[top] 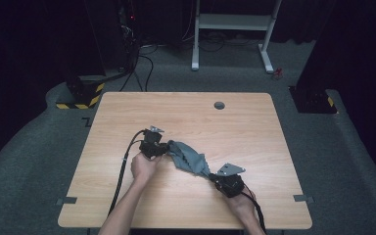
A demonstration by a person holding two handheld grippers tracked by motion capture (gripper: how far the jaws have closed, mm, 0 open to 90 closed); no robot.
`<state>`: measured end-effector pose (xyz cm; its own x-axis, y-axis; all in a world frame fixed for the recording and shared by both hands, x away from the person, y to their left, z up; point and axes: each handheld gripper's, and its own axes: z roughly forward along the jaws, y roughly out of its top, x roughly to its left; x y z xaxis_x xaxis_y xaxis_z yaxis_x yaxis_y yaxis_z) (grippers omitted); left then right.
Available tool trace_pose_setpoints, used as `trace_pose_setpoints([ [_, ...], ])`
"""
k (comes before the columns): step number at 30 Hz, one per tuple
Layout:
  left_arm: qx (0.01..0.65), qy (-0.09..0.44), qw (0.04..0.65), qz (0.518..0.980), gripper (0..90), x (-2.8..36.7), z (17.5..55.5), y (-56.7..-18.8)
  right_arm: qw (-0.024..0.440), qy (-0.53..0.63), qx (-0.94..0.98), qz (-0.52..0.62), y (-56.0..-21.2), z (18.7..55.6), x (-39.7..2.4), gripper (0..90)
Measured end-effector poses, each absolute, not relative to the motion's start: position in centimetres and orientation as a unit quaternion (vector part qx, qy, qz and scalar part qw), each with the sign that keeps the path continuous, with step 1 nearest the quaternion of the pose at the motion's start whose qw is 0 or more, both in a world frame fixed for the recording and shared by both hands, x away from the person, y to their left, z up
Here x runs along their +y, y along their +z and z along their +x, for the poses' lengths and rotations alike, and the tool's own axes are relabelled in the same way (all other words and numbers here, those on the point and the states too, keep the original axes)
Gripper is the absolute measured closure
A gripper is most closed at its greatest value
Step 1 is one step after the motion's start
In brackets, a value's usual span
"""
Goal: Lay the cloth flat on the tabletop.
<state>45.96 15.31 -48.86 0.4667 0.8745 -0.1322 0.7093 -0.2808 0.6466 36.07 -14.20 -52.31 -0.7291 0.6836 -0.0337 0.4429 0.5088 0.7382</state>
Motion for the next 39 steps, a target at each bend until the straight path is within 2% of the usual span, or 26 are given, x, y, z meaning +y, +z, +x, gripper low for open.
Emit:
trace_pose_setpoints([
  [3,0.492,0.133,0.337,0.792,65.7,15.1,45.2,-48.7,0.164,0.369,0.853,0.330,-52.3,36.0,-14.2,88.0],
  [5,0.485,0.143,0.340,0.793,57.5,15.1,44.6,-48.4,0.160,0.371,0.851,0.337,-52.3,36.1,-14.3,80.3],
  [8,0.470,0.158,0.354,0.793,52.1,14.9,43.0,-47.8,0.158,0.379,0.846,0.338,-52.3,36.3,-14.5,74.0],
  [11,0.454,0.172,0.362,0.796,51.5,14.6,41.8,-47.3,0.163,0.393,0.840,0.336,-52.0,36.2,-14.6,70.9],
  [15,0.435,0.160,0.378,0.802,53.3,13.6,40.6,-47.2,0.168,0.417,0.836,0.315,-50.7,35.8,-13.6,65.2],
  [21,0.429,0.146,0.370,0.811,53.5,12.1,40.6,-49.2,0.191,0.402,0.845,0.296,-50.2,36.7,-10.9,56.5],
  [32,0.439,0.153,0.370,0.804,51.5,11.5,40.5,-52.0,0.165,0.372,0.862,0.303,-50.9,39.0,-8.9,50.1],
  [34,0.438,0.158,0.373,0.803,51.4,11.5,40.4,-52.1,0.166,0.367,0.863,0.305,-50.9,39.2,-8.6,51.8],
  [39,0.418,0.198,0.372,0.805,47.7,11.1,39.6,-52.6,0.173,0.353,0.867,0.308,-50.5,39.7,-8.5,81.1],
])
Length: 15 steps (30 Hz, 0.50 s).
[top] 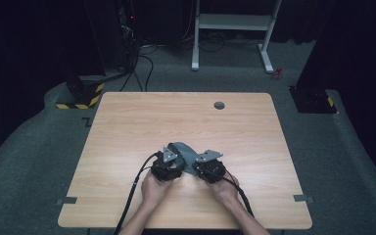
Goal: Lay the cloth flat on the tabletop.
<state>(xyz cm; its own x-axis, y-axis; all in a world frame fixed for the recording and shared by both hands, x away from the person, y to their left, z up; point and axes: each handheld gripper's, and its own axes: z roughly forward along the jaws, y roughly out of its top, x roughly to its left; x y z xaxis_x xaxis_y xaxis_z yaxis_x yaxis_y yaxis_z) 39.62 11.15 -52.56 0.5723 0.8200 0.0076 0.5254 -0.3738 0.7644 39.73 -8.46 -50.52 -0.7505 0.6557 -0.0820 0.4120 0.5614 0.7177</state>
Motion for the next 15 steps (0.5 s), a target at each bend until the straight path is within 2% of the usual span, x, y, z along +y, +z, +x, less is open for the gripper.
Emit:
trace_pose_setpoints([
  [2,0.424,0.192,0.374,0.802,46.2,11.3,39.8,-52.6,0.177,0.354,0.866,0.305,-50.1,40.0,-8.7,89.9],
  [6,0.422,0.194,0.373,0.803,45.7,11.3,39.8,-52.6,0.178,0.360,0.865,0.301,-49.0,40.3,-8.9,88.7],
  [9,0.422,0.195,0.373,0.803,45.6,11.3,39.8,-52.6,0.167,0.363,0.872,0.282,-49.0,39.6,-8.4,67.3],
  [12,0.422,0.194,0.373,0.803,45.5,11.3,39.8,-52.6,0.182,0.349,0.880,0.267,-49.7,39.2,-7.4,59.0],
  [15,0.422,0.193,0.373,0.803,45.0,11.3,39.8,-52.6,0.184,0.334,0.884,0.271,-50.4,39.6,-6.6,56.3],
])
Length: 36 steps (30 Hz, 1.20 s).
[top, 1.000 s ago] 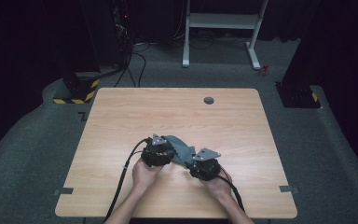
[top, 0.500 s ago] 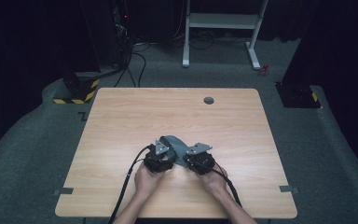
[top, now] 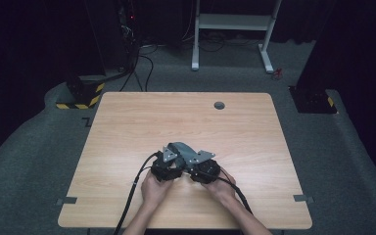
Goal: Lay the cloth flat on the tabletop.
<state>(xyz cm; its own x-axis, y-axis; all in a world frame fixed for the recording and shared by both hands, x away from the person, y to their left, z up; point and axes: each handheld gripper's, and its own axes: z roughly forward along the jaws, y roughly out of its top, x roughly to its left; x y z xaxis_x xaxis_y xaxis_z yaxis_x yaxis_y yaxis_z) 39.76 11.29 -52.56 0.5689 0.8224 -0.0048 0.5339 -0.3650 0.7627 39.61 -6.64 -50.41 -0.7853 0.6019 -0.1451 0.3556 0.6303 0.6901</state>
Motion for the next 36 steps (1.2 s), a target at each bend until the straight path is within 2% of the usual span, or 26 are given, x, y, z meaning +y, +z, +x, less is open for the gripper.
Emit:
trace_pose_setpoints([
  [3,0.422,0.193,0.373,0.803,44.9,11.3,39.8,-52.6,0.198,0.308,0.891,0.268,-50.9,40.0,-6.1,70.3],
  [5,0.422,0.193,0.374,0.803,44.8,11.3,39.8,-52.6,0.197,0.306,0.891,0.271,-50.7,40.3,-6.2,85.7],
  [8,0.422,0.192,0.374,0.803,44.8,11.3,39.8,-52.6,0.200,0.313,0.885,0.281,-50.0,40.6,-6.5,89.3],
  [13,0.422,0.193,0.374,0.803,44.8,11.3,39.8,-52.6,0.209,0.318,0.876,0.297,-48.6,42.0,-7.3,89.8],
  [21,0.420,0.193,0.373,0.805,45.1,11.3,39.7,-52.6,0.229,0.312,0.848,0.361,-47.0,47.0,-9.3,89.8],
  [25,0.419,0.194,0.373,0.805,45.4,11.3,39.7,-52.6,0.231,0.310,0.833,0.395,-47.3,49.0,-10.2,89.8],
  [30,0.420,0.191,0.376,0.804,47.2,11.2,39.6,-52.6,0.222,0.274,0.831,0.431,-49.4,51.2,-11.1,88.8],
  [34,0.416,0.188,0.378,0.805,51.0,11.3,39.5,-52.6,0.205,0.290,0.822,0.444,-49.5,51.2,-11.5,77.2],
  [36,0.414,0.189,0.379,0.806,53.6,11.3,39.5,-52.6,0.206,0.311,0.818,0.439,-49.1,50.5,-11.8,75.1],
])
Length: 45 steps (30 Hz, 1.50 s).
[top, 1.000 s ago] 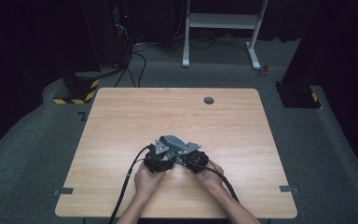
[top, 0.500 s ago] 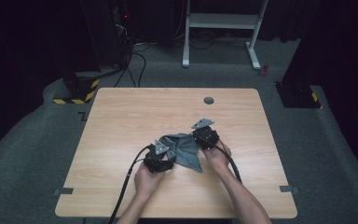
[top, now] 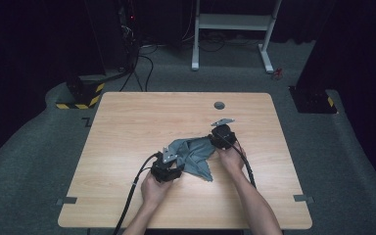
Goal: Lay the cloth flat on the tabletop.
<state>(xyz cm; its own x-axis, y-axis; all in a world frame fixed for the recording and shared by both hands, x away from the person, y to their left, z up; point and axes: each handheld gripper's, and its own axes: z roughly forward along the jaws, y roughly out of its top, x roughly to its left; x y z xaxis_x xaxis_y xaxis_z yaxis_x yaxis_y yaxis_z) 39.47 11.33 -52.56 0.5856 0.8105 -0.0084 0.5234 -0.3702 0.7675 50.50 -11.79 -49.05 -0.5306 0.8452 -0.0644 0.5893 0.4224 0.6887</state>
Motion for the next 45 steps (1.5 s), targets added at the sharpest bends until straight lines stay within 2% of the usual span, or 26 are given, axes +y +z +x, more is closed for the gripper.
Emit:
trace_pose_setpoints([
  [3,0.415,0.186,0.381,0.805,58.5,11.4,39.4,-52.5,0.204,0.335,0.821,0.415,-48.2,48.8,-11.9,74.6],
  [5,0.417,0.185,0.384,0.803,65.6,11.5,39.4,-52.6,0.198,0.346,0.836,0.378,-47.9,46.8,-11.7,75.4],
  [8,0.414,0.183,0.386,0.804,71.6,11.5,39.3,-52.5,0.181,0.347,0.852,0.347,-48.4,45.0,-11.2,75.4],
  [13,0.414,0.168,0.396,0.802,82.9,11.9,39.4,-52.5,0.168,0.329,0.861,0.350,-50.4,45.1,-10.5,70.9],
  [16,0.416,0.155,0.405,0.799,86.7,12.2,39.3,-52.5,0.161,0.326,0.859,0.360,-50.9,45.4,-10.5,70.7],
  [18,0.415,0.147,0.416,0.796,87.1,12.8,38.9,-52.2,0.167,0.320,0.862,0.355,-51.3,45.4,-10.4,74.9],
  [21,0.411,0.144,0.420,0.796,87.3,13.6,38.2,-51.4,0.175,0.314,0.868,0.344,-51.3,45.2,-10.3,87.4],
  [25,0.409,0.145,0.419,0.798,87.3,14.8,37.1,-50.6,0.187,0.296,0.876,0.331,-51.1,45.3,-10.0,89.5],
  [31,0.413,0.119,0.393,0.813,86.8,16.0,35.7,-51.2,0.185,0.297,0.871,0.346,-51.1,45.9,-10.7,89.3],
  [35,0.422,0.128,0.394,0.807,74.9,16.5,35.4,-51.2,0.185,0.302,0.869,0.344,-51.0,45.6,-10.8,82.8],
  [38,0.431,0.155,0.394,0.797,67.3,16.9,35.5,-50.6,0.181,0.320,0.865,0.340,-50.5,44.7,-11.1,79.1],
  [45,0.444,0.170,0.377,0.795,62.6,16.9,37.6,-50.4,0.173,0.341,0.872,0.307,-50.0,41.8,-11.0,73.2],
])
